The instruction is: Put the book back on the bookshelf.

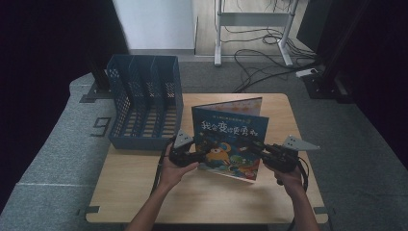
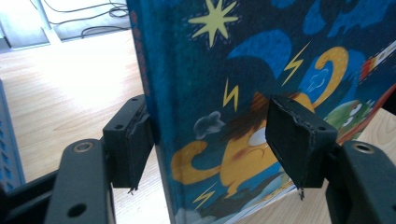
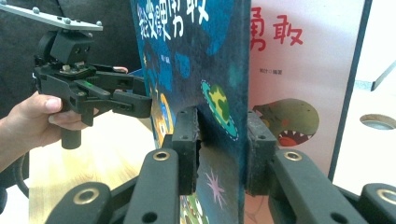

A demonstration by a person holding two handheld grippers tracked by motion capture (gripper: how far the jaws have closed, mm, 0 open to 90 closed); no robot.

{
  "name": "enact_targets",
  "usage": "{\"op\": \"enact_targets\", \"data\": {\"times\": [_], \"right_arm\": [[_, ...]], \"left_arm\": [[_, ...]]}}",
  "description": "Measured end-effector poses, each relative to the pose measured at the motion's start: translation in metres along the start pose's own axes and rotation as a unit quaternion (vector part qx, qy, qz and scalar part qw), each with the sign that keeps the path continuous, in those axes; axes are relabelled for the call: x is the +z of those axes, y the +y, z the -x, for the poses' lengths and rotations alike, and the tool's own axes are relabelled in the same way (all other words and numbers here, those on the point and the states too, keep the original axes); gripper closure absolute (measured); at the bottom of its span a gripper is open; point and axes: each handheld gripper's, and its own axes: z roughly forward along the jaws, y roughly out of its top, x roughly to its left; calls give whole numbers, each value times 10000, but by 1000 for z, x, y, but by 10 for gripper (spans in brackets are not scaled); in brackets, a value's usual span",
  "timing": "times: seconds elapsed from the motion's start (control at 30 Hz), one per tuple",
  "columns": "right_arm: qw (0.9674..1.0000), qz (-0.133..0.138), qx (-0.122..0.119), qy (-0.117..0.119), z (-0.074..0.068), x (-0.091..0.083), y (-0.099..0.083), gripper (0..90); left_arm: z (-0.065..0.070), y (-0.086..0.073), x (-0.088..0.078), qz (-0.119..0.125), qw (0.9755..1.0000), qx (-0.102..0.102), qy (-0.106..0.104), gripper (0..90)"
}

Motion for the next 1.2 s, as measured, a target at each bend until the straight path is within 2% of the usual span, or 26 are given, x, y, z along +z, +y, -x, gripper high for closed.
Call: {"op": "enact_targets", "data": {"times": [0.37,0.5,0.63,0.87,1.0,1.2], "right_arm": [[9999,-44,74,-83,5,0,-4,674],[9998,-79,85,-142,6,1,-5,668],[9991,-235,31,-343,8,3,-9,654],[9992,-262,26,-299,12,2,-12,644],[9987,-364,-4,-355,12,2,-13,607],[9983,-347,-38,-460,11,3,-13,553]], "left_arm": [[-1,2,1,88,9999,30,-42,349],[-1,4,0,229,9997,13,-48,367],[0,3,0,260,9996,77,33,393],[3,4,-4,361,9991,221,-28,416],[5,4,-4,398,9988,262,-99,418],[7,5,-4,429,9985,302,-143,408]]}}
